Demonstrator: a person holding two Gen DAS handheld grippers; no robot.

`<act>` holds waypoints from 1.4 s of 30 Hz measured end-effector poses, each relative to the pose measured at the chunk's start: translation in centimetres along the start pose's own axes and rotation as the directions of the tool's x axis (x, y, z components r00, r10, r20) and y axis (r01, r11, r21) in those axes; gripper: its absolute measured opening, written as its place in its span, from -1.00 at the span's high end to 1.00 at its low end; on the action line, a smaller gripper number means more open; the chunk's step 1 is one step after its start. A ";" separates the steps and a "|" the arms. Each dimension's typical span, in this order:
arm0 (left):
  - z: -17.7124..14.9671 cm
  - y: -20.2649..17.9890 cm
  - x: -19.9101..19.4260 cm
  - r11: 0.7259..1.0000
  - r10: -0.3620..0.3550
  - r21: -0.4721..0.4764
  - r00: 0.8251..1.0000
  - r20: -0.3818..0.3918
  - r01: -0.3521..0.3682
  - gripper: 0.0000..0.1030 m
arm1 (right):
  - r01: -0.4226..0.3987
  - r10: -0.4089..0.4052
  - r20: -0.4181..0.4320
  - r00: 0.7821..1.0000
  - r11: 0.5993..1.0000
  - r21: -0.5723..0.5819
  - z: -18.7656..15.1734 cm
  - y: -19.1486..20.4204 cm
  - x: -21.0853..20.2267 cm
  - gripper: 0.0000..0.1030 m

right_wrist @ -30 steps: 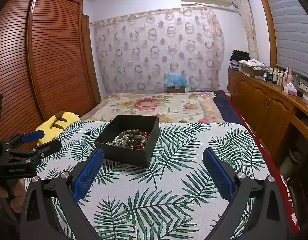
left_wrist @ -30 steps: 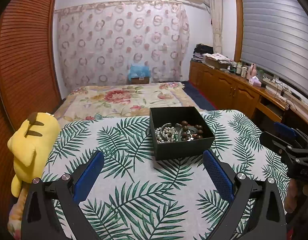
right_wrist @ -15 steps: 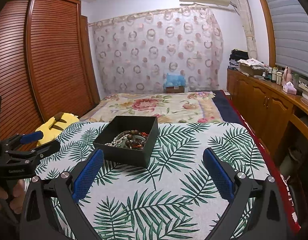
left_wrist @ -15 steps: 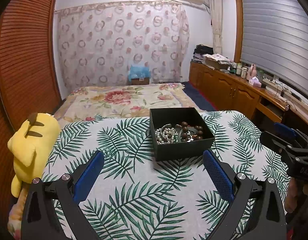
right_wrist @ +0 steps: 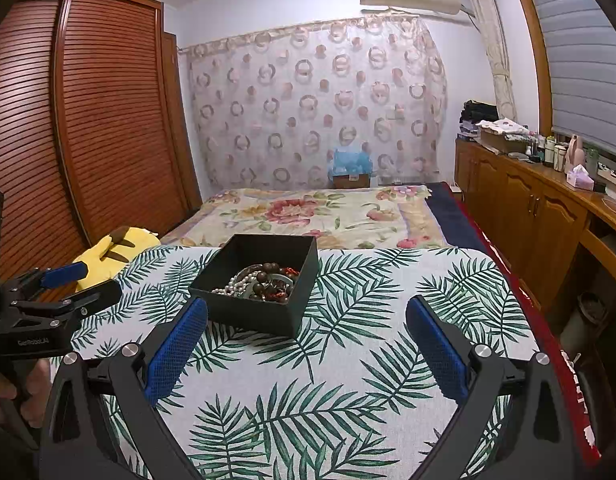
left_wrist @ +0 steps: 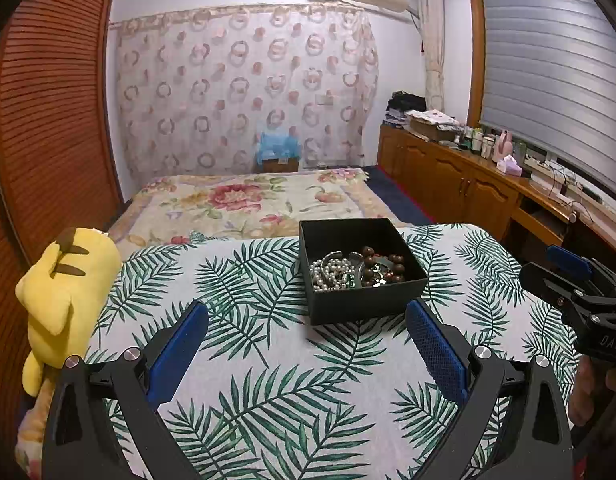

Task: Organize jewelry

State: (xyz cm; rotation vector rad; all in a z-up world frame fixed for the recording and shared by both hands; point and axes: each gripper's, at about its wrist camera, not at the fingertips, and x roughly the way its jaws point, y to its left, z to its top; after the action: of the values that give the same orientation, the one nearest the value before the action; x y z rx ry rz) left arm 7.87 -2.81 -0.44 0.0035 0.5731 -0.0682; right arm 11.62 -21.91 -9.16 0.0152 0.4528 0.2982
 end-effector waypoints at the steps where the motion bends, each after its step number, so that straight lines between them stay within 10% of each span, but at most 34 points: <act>1: -0.1 0.1 0.0 1.000 -0.001 0.000 1.000 -0.001 0.001 -0.85 | 0.000 0.000 0.000 1.000 1.000 0.000 0.0 0.0 0.0 -0.95; 42: 0.5 0.0 -0.3 1.000 -0.001 -0.001 1.000 0.013 0.001 -0.85 | -0.001 0.001 0.000 1.000 1.000 0.001 0.0 -0.1 0.0 -0.95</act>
State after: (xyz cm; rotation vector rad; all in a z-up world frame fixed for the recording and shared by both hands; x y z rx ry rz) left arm 7.83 -2.78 0.13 0.0023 0.5601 -0.0689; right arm 11.61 -22.00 -9.18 0.0160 0.4527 0.2995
